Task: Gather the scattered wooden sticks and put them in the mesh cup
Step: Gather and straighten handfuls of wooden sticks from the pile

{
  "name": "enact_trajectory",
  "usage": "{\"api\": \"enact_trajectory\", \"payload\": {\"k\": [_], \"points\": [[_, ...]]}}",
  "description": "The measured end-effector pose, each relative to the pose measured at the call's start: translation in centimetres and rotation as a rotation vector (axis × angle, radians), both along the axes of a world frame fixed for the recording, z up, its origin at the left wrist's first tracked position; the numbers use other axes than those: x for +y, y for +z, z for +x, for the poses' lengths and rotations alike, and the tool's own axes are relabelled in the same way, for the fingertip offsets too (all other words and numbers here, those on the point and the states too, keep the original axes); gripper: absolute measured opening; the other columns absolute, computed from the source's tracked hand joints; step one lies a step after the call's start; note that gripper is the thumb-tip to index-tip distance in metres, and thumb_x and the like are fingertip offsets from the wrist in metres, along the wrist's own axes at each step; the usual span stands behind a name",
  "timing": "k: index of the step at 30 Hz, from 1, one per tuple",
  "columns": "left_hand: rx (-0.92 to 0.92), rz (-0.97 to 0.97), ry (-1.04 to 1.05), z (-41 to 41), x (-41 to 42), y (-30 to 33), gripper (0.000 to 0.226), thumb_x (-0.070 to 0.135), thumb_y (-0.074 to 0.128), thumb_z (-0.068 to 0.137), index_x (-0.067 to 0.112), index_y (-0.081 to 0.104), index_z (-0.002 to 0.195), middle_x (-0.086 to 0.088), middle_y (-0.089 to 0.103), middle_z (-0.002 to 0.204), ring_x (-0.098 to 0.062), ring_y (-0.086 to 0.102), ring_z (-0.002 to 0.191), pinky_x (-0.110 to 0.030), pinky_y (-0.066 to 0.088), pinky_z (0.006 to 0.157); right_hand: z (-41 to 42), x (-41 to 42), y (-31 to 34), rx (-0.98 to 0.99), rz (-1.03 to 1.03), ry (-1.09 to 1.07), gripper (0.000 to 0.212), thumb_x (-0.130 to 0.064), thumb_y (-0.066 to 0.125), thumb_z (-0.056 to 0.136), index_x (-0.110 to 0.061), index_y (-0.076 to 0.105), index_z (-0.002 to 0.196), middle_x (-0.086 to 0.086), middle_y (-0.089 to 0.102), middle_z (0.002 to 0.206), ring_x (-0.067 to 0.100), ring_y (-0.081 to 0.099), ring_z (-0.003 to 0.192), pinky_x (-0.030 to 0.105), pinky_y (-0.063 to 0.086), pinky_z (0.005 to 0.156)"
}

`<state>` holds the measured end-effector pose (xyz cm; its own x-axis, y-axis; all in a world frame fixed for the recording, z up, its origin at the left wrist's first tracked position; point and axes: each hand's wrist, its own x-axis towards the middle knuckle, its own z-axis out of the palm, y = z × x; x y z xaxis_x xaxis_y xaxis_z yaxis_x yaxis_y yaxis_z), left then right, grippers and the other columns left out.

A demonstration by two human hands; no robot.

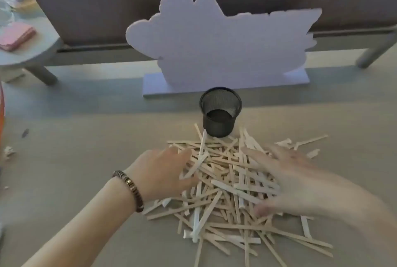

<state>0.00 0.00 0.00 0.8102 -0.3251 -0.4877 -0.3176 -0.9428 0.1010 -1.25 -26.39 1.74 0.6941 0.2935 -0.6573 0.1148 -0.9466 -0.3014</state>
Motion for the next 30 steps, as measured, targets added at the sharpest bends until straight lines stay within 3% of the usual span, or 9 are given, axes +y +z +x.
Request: {"api": "enact_trajectory", "payload": {"k": [3, 7, 10, 12, 14, 17, 20, 24, 30], "points": [[-0.038, 0.039, 0.019, -1.2, -0.2, -2.0, 0.087, 0.078, 0.049, 0.075, 0.031, 0.022, 0.143, 0.000, 0.046, 0.124, -0.021, 0.058, 0.089, -0.033, 0.052, 0.076, -0.5, 0.2, -2.1, -0.067, -0.081, 0.090, 0.134, -0.077, 0.076, 0.051, -0.065, -0.027, 0.136, -0.007, -0.008, 0.161, 0.030, -0.015, 0.151, 0.052, 0.001, 0.123], [-0.121, 0.039, 0.074, -2.3, 0.0, -3.7, 0.106, 0.085, 0.053, 0.066, 0.034, 0.006, 0.148, -0.001, 0.046, 0.128, -0.021, 0.057, 0.099, -0.032, 0.052, 0.080, -1.2, 0.5, -4.3, -0.198, -0.146, 0.177, 0.135, -0.071, 0.077, 0.058, -0.056, -0.028, 0.142, 0.002, -0.010, 0.162, 0.027, -0.018, 0.150, 0.050, -0.015, 0.119], [-0.168, -0.020, 0.096, -2.9, -0.3, -4.5, 0.092, 0.073, 0.057, 0.075, 0.034, 0.014, 0.147, 0.001, 0.049, 0.122, -0.018, 0.057, 0.094, -0.030, 0.053, 0.078, -1.9, 0.4, -4.8, -0.312, -0.091, 0.185, 0.120, -0.054, 0.076, 0.071, -0.057, -0.019, 0.145, -0.005, 0.008, 0.154, 0.027, 0.009, 0.146, 0.043, 0.011, 0.121], [-0.178, -0.070, 0.124, -3.1, -0.4, -4.9, 0.078, 0.063, 0.058, 0.082, 0.033, 0.021, 0.144, 0.003, 0.051, 0.121, -0.016, 0.058, 0.092, -0.031, 0.054, 0.079, -2.1, 0.3, -5.1, -0.393, -0.043, 0.194, 0.106, -0.046, 0.073, 0.076, -0.060, -0.006, 0.144, -0.007, 0.026, 0.145, 0.024, 0.031, 0.135, 0.038, 0.032, 0.112], [-0.190, -0.126, 0.159, -3.5, -0.5, -5.3, 0.066, 0.051, 0.060, 0.087, 0.031, 0.028, 0.142, 0.002, 0.054, 0.122, -0.016, 0.060, 0.093, -0.032, 0.055, 0.081, -2.4, 0.3, -5.6, -0.496, 0.004, 0.185, 0.087, -0.040, 0.072, 0.081, -0.056, 0.012, 0.143, -0.008, 0.040, 0.135, 0.022, 0.046, 0.122, 0.036, 0.043, 0.100], [-0.236, -0.178, 0.193, -4.2, -1.0, -5.9, 0.049, 0.030, 0.059, 0.090, 0.026, 0.036, 0.134, 0.000, 0.058, 0.121, -0.019, 0.060, 0.098, -0.034, 0.053, 0.082, -2.9, 0.5, -6.7, -0.606, 0.048, 0.165, 0.065, -0.021, 0.061, 0.089, -0.046, 0.030, 0.140, -0.006, 0.049, 0.126, 0.022, 0.052, 0.114, 0.037, 0.047, 0.089], [-0.254, -0.211, 0.217, -4.6, -1.6, -5.9, 0.041, 0.017, 0.053, 0.091, 0.021, 0.039, 0.129, -0.001, 0.062, 0.117, -0.023, 0.060, 0.098, -0.038, 0.053, 0.081, -3.0, 0.9, -7.1, -0.609, 0.080, 0.136, 0.063, -0.011, 0.058, 0.089, -0.039, 0.035, 0.140, -0.003, 0.051, 0.117, 0.022, 0.051, 0.115, 0.040, 0.048, 0.088], [-0.285, -0.206, 0.232, -5.0, -2.0, -6.0, 0.033, 0.016, 0.054, 0.090, 0.020, 0.041, 0.120, -0.003, 0.064, 0.109, -0.020, 0.057, 0.085, -0.035, 0.052, 0.073, -3.5, 1.0, -6.7, -0.683, 0.128, 0.103, 0.062, -0.007, 0.058, 0.087, -0.040, 0.041, 0.137, -0.002, 0.059, 0.114, 0.023, 0.056, 0.113, 0.038, 0.048, 0.085], [-0.314, -0.232, 0.256, -4.1, -1.2, -6.5, 0.018, 0.018, 0.049, 0.092, 0.016, 0.047, 0.109, -0.003, 0.058, 0.110, -0.024, 0.058, 0.094, -0.035, 0.051, 0.079, -3.0, 0.4, -6.5, -0.779, 0.165, 0.092, 0.057, -0.010, 0.053, 0.090, -0.040, 0.045, 0.137, -0.007, 0.065, 0.122, 0.023, 0.059, 0.116, 0.040, 0.045, 0.094]]}}
